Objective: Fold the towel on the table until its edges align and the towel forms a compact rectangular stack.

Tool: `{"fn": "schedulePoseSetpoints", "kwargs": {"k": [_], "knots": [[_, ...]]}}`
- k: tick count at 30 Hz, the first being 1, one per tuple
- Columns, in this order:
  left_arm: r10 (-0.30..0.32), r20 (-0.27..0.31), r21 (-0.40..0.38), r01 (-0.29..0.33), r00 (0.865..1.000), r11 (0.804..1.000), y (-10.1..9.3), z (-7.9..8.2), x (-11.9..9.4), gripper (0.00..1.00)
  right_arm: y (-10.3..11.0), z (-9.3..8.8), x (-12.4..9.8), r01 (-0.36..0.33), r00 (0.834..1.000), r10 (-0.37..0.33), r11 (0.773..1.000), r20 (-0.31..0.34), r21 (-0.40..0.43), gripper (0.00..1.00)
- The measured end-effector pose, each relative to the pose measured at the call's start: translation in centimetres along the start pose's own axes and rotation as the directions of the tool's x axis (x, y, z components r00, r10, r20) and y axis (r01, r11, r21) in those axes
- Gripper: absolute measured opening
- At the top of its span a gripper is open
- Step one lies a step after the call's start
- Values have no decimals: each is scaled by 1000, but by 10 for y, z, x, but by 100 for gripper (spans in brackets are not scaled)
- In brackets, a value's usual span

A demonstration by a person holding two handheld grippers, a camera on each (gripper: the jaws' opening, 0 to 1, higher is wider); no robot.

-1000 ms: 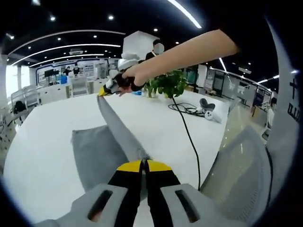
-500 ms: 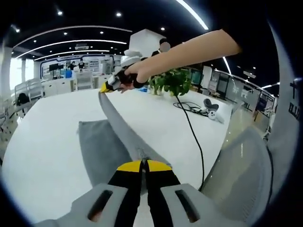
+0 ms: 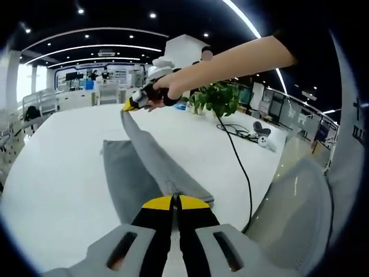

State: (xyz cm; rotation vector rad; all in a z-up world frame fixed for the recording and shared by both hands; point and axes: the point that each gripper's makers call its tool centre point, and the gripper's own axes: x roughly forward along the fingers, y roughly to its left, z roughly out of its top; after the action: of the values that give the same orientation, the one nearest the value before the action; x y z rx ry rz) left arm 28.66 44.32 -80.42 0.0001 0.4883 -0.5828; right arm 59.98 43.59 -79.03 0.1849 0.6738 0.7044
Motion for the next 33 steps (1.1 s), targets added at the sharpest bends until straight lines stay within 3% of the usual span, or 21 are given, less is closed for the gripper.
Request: {"fn": "schedulePoseSetpoints", "kwargs": {"k": [21,33], "knots": [[33,-99,-134,-46,994,990,26,-43,8,3,-4,-43,47,22,994,-26,999,-102,-38,0],[46,-130,-238,-76,991,968,43,-65,9,3,2,-63,78,3,990,-10,998,-139,-55,0]]}}
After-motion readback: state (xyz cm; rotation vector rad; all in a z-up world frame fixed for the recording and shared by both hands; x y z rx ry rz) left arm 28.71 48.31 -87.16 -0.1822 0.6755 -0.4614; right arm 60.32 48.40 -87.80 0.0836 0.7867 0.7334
